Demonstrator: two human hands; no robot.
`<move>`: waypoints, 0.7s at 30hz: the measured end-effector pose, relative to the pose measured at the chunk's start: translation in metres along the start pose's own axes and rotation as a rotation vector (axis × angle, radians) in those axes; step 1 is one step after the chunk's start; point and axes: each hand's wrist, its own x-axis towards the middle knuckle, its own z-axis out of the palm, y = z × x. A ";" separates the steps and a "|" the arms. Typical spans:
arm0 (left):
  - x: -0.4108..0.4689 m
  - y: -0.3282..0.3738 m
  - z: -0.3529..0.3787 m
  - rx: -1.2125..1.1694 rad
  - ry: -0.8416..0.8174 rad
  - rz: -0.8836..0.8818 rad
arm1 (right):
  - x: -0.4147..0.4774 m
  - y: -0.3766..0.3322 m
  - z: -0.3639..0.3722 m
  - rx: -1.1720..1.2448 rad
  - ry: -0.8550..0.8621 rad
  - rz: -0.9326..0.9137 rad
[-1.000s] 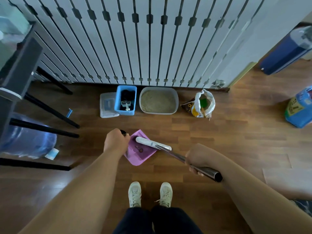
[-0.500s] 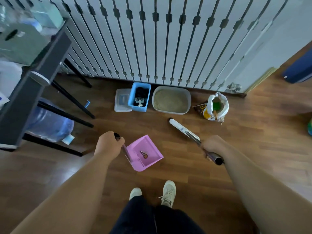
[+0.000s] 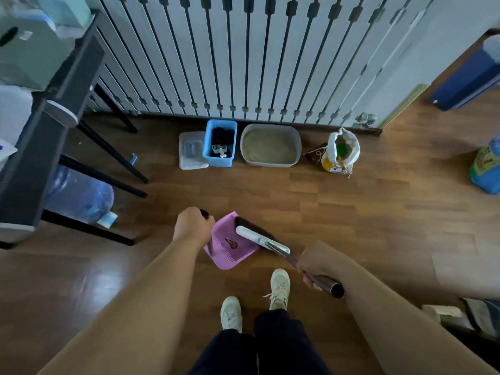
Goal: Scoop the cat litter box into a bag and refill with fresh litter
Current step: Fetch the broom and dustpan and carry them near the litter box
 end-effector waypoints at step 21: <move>0.014 -0.028 -0.002 -0.077 0.128 -0.121 | 0.065 -0.062 -0.035 -0.191 0.155 -0.001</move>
